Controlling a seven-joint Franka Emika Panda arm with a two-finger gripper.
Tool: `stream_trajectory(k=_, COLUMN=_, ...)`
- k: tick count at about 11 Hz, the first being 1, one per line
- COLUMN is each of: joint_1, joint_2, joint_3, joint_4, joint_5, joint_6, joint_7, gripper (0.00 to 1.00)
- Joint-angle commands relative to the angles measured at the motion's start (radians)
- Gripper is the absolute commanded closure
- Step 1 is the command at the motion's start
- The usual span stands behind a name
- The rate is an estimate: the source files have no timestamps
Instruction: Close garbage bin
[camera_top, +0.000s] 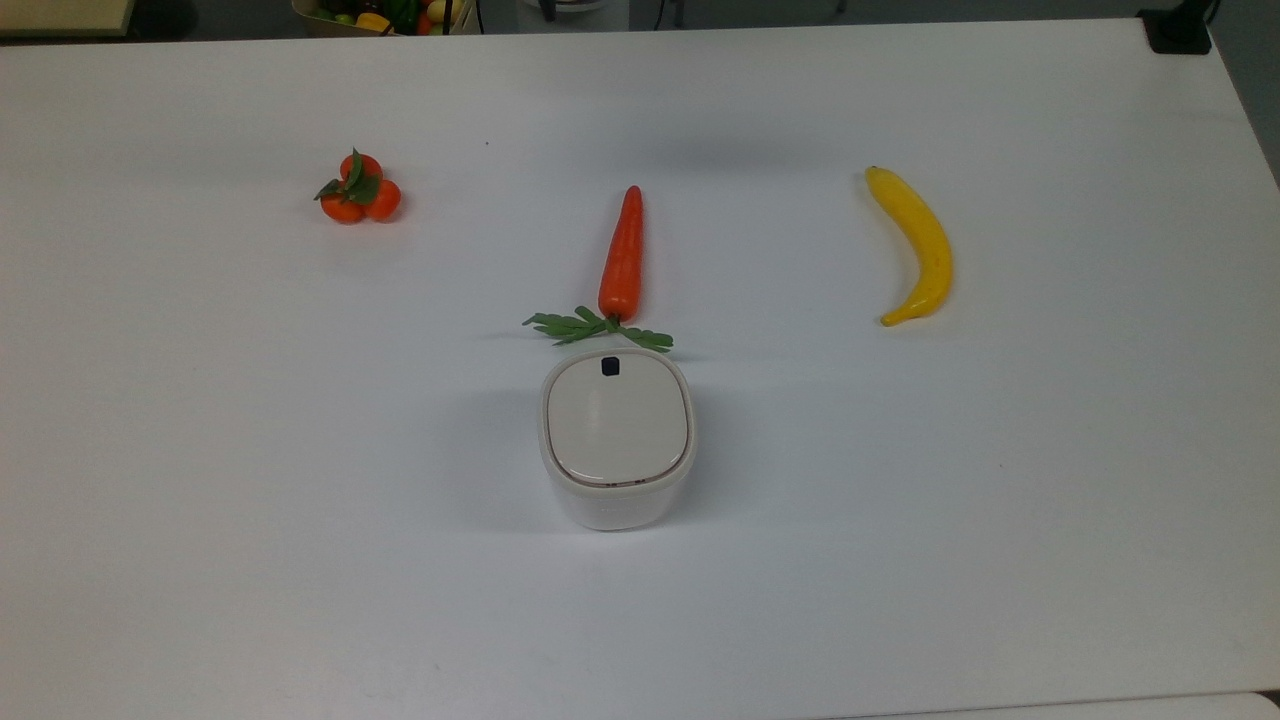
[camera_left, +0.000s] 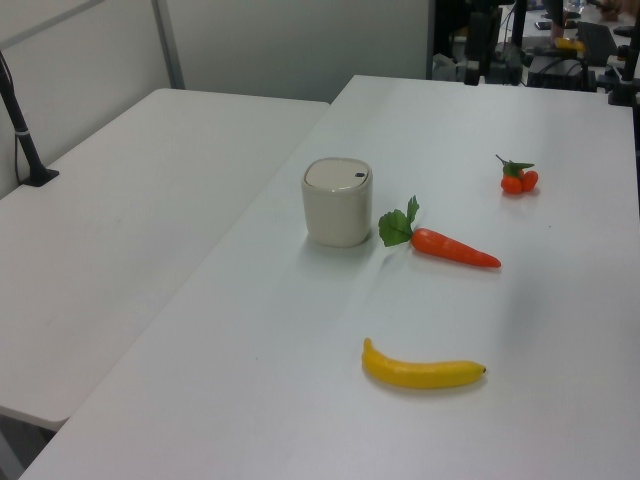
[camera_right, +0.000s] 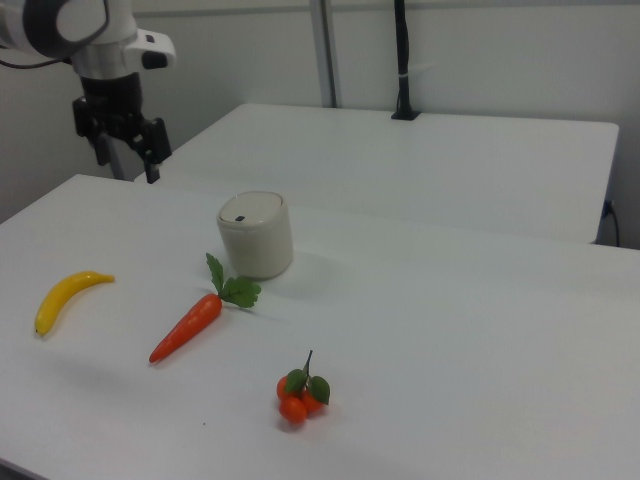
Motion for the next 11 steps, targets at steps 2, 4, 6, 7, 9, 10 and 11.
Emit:
stream_trajectory(k=2, joint_1=-0.037, joint_2=-0.039, joint_3=0.063, joint_4=-0.028, joint_5=-0.076, joint_6=-0.035, joint_7=0.085, gripper=0.0)
stream_trajectory(k=4, joint_1=-0.048, joint_2=-0.037, joint_3=0.069, joint_4=-0.051, joint_5=-0.114, joint_6=0.002, joint_7=0.071, gripper=0.0)
stream_trajectory(k=6, joint_1=-0.047, joint_2=-0.031, joint_3=0.063, joint_4=-0.074, joint_5=-0.14, joint_6=0.083, joint_7=0.022, gripper=0.0)
stream_trajectory(k=7, joint_1=-0.047, joint_2=-0.022, joint_3=0.051, joint_4=-0.074, joint_5=-0.14, joint_6=0.112, joint_7=-0.039, gripper=0.0)
stream_trajectory(k=9, joint_1=-0.034, joint_2=-0.019, joint_3=0.003, joint_4=-0.073, joint_5=-0.143, joint_6=0.126, joint_7=-0.148, gripper=0.0)
stream_trajectory(k=10, joint_1=-0.034, joint_2=-0.019, joint_3=-0.003, joint_4=-0.073, joint_5=-0.142, joint_6=0.128, joint_7=-0.16, gripper=0.0)
stream_trajectory(k=11, joint_1=-0.034, joint_2=-0.02, joint_3=-0.009, joint_4=-0.071, joint_5=-0.14, joint_6=0.126, joint_7=-0.151, gripper=0.0)
